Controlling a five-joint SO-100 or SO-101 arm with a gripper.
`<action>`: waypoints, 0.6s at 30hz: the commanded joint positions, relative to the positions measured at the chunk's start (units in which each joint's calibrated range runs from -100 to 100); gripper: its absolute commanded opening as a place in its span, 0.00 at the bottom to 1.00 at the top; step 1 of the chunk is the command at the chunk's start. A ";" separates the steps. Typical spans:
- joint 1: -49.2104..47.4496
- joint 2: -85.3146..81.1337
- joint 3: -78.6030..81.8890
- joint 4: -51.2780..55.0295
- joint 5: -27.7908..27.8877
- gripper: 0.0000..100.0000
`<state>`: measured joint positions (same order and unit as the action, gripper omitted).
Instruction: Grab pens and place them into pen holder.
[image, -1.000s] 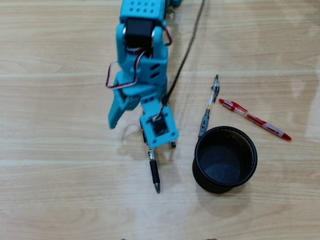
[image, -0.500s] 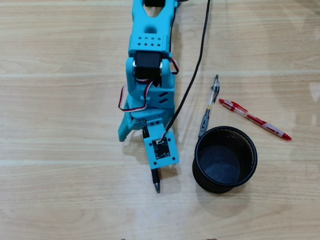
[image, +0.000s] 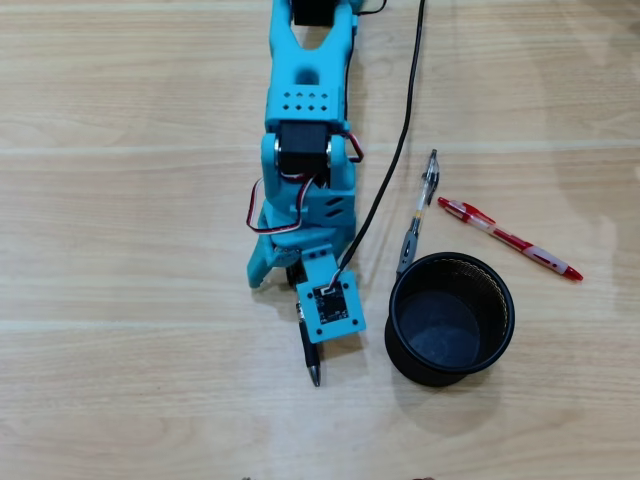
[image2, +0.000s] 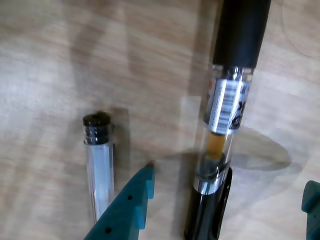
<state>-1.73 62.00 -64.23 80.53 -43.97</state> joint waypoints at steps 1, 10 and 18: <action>-0.04 1.91 -0.10 -1.42 0.17 0.31; 2.94 1.82 -0.19 -1.08 -0.25 0.01; 7.62 -10.01 -4.89 -1.16 1.32 0.02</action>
<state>3.42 60.05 -66.09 79.93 -43.77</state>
